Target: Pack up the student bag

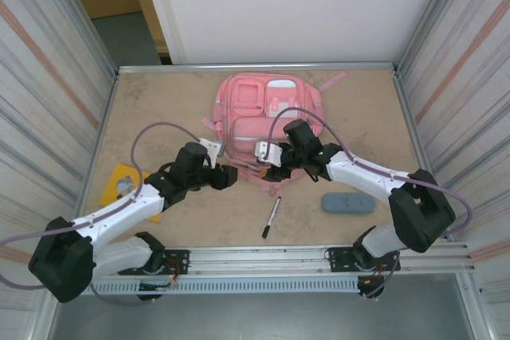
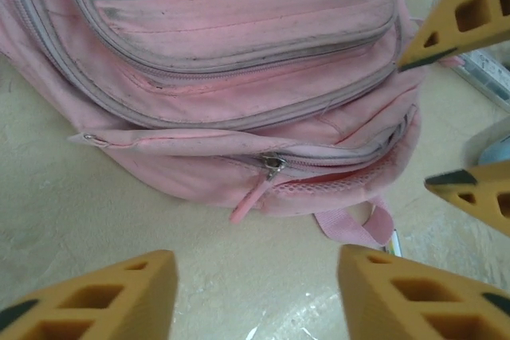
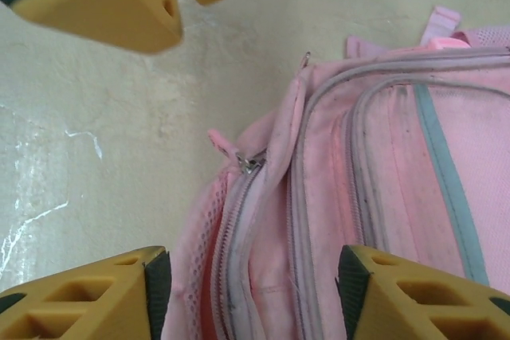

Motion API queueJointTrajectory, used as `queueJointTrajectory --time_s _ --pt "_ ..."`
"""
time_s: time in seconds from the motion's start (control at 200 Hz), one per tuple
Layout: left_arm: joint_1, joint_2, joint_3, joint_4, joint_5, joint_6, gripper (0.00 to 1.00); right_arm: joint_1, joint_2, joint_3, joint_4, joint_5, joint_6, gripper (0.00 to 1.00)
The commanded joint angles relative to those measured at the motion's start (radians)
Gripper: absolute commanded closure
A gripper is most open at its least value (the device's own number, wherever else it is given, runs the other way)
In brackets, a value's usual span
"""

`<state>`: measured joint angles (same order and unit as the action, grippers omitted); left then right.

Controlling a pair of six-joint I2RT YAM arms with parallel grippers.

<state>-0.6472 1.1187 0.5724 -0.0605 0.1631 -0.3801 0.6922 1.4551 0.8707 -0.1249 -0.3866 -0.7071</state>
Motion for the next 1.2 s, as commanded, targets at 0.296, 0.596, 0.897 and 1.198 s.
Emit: queueJointTrajectory --time_s 0.296,0.596,0.897,1.198 --pt "0.007 0.254 0.029 0.204 0.104 0.102 0.26 0.017 0.162 0.068 -0.014 0.048 0.006 0.62" --pt "0.056 0.412 0.11 0.265 0.233 0.192 0.29 -0.014 0.072 0.06 -0.041 -0.105 -0.069 1.0" --pt "0.062 0.491 0.133 0.335 0.403 0.196 0.62 -0.026 0.064 0.073 -0.07 -0.103 -0.096 1.0" --pt "0.098 0.395 0.052 0.345 0.355 0.164 1.0 -0.045 0.004 0.046 -0.085 -0.007 -0.142 1.0"
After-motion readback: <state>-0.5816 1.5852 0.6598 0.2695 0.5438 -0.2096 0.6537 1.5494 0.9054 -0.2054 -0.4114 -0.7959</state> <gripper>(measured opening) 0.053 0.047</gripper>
